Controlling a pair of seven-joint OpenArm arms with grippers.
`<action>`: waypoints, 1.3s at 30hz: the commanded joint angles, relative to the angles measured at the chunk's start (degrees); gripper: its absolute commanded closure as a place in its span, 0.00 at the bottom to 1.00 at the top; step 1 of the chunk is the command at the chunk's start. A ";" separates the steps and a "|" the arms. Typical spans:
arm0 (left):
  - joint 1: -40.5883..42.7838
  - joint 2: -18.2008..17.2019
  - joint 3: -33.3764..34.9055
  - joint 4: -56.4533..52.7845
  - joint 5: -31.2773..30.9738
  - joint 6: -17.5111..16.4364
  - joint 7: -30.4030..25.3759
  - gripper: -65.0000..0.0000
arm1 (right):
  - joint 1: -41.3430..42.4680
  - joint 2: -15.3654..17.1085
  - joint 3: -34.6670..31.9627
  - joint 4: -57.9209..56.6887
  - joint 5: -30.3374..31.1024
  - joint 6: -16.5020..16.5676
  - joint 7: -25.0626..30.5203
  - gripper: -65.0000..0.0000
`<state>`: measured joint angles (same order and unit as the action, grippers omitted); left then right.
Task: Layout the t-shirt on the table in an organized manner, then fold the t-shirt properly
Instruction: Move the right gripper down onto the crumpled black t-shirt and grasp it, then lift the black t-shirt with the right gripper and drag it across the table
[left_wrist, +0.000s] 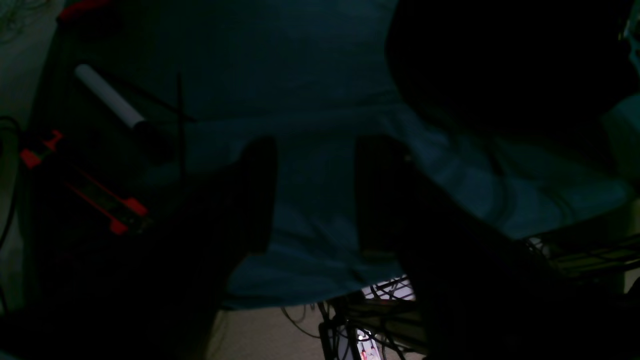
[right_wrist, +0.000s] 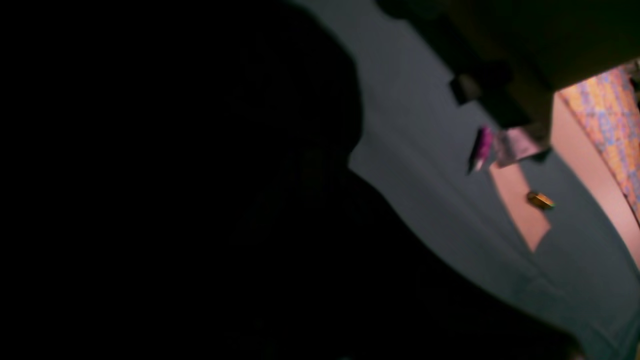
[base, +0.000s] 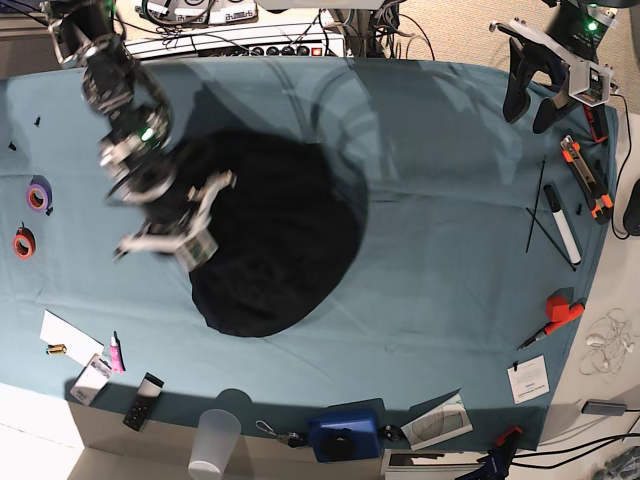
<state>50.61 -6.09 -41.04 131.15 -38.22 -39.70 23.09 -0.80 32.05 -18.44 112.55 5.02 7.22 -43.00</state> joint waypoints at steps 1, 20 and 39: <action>0.63 -0.28 -0.35 0.87 -1.27 -0.30 -1.70 0.60 | 2.16 0.20 1.66 1.11 0.90 -0.87 1.97 1.00; 0.63 -0.28 -0.35 0.87 -1.27 -0.30 -1.70 0.60 | 20.20 -19.23 -8.24 1.03 14.99 20.28 3.08 1.00; 0.66 -0.28 -0.35 0.87 -1.22 -0.30 -2.10 0.60 | 35.12 -25.38 1.09 0.85 2.47 9.40 2.99 1.00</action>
<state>50.61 -6.07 -41.04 131.15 -38.22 -39.70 22.65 32.82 6.52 -17.50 112.60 7.57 17.37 -41.43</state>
